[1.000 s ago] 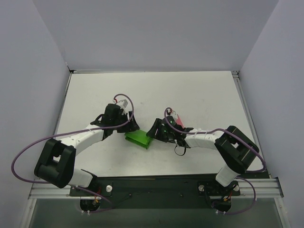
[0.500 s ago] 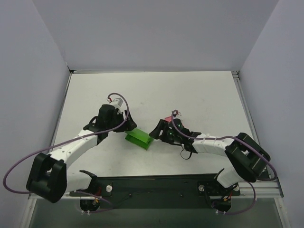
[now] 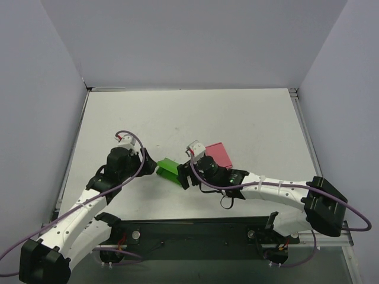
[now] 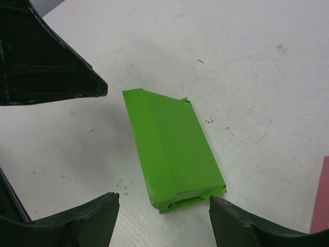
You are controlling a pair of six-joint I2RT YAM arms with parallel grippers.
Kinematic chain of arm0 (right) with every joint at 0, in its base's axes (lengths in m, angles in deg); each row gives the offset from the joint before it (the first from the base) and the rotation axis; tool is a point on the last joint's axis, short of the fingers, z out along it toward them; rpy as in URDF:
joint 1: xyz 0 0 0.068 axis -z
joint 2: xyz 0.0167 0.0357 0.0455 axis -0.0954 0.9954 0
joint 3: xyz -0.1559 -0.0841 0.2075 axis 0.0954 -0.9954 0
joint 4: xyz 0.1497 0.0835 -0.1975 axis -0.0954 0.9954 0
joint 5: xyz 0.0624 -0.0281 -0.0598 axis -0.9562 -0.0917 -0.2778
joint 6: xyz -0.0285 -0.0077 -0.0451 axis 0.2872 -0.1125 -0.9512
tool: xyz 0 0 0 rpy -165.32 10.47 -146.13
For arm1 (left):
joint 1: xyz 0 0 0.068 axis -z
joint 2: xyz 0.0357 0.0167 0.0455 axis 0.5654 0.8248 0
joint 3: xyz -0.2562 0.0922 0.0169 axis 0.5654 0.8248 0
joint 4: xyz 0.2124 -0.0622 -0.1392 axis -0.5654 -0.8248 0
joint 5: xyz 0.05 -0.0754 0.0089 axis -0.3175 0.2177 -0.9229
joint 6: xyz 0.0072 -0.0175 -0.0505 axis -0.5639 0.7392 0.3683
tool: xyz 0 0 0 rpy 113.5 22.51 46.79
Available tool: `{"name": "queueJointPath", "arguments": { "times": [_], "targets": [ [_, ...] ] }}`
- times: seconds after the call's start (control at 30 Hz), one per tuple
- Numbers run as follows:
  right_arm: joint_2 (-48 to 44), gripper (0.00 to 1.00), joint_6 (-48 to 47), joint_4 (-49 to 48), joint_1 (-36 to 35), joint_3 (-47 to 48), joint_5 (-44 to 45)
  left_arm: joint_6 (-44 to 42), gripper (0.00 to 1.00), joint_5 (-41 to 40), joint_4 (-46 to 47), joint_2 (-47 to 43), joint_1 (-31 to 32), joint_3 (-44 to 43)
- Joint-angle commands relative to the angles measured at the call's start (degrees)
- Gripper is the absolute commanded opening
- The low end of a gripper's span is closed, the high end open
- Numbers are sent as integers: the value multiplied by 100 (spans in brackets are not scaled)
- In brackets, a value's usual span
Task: Fold the paper box
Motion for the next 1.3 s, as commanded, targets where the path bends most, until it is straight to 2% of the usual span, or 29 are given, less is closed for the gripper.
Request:
{"name": "queueJointPath", "arguments": {
  "times": [0.0, 0.27, 0.33, 0.4, 0.43, 0.47, 0.53, 0.57, 0.63, 0.67, 0.8, 0.87, 1.27],
  "targets": [
    [397, 71, -934, 395, -305, 591, 391, 116, 79, -130, 99, -202, -48, 115],
    [1153, 71, -1154, 711, -517, 1267, 743, 63, 79, -121, 46, -290, -48, 106],
    [1302, 66, -1172, 851, -473, 1382, 910, 54, 79, -121, 73, -299, -48, 115],
    [1381, 56, -1189, 948, -394, 1540, 859, 11, 79, -60, 178, -308, -48, 141],
    [1417, 51, -1207, 1045, -341, 1575, 754, -7, 78, -25, 204, -308, -40, 150],
    [1417, 42, -1233, 1080, -236, 1628, 648, -25, 78, 19, 248, -308, -40, 150],
    [1339, 34, -1329, 1116, -113, 1620, 446, -69, 77, 151, 318, -343, -31, 168],
    [1312, 27, -1373, 1125, 9, 1611, 184, -104, 77, 204, 406, -369, -31, 194],
    [1207, 22, -1426, 1168, 177, 1585, -142, -130, 76, 387, 573, -456, -13, 273],
    [1171, 19, -1418, 1177, 413, 1559, -674, -156, 75, 415, 722, -483, 4, 308],
    [1074, 16, -1435, 1169, 862, 1488, -1478, -209, 75, 669, 1214, -589, 48, 606],
    [1022, 13, -1470, 1099, 924, 1427, -1611, -262, 75, 696, 1591, -563, 109, 704],
    [793, 2, -1251, 826, 1698, 1330, -2956, -701, 75, 609, 2375, -141, 321, 774]
  ]
}}
